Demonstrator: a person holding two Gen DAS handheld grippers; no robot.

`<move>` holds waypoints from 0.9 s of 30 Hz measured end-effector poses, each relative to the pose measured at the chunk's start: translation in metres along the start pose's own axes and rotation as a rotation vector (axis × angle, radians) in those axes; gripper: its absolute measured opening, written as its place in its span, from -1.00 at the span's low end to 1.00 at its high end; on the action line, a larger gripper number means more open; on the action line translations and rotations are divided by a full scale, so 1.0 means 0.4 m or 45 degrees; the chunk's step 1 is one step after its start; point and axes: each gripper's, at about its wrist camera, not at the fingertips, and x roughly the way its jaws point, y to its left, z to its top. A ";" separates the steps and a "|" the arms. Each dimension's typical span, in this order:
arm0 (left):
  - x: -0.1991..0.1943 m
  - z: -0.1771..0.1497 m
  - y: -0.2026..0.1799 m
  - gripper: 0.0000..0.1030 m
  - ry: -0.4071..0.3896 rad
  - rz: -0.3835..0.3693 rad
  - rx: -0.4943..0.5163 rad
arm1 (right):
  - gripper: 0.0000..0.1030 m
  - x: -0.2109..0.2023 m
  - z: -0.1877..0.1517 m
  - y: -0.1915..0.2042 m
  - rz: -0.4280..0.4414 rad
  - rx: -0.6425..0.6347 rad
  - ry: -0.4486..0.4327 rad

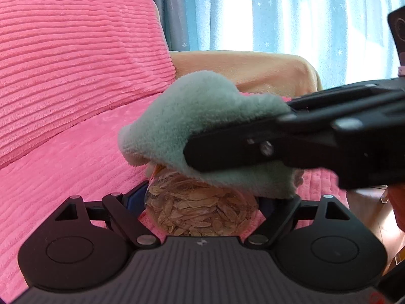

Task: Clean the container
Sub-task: 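Wipe the jar side with the cloth in the right tool while the left tool holds the jar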

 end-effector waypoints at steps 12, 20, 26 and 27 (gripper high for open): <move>0.001 0.001 -0.014 0.65 -0.002 0.018 0.044 | -0.79 0.027 0.012 -0.082 -0.281 0.091 -0.057; -0.001 0.003 -0.031 0.65 -0.003 0.028 0.025 | -0.78 -0.003 0.000 -0.028 -0.141 0.061 -0.023; -0.002 0.002 -0.030 0.65 -0.003 0.026 0.019 | -0.79 -0.005 -0.008 0.038 -0.081 -0.042 -0.007; -0.002 0.002 -0.030 0.65 -0.003 0.026 0.018 | -0.80 -0.003 -0.008 0.037 -0.085 -0.044 -0.009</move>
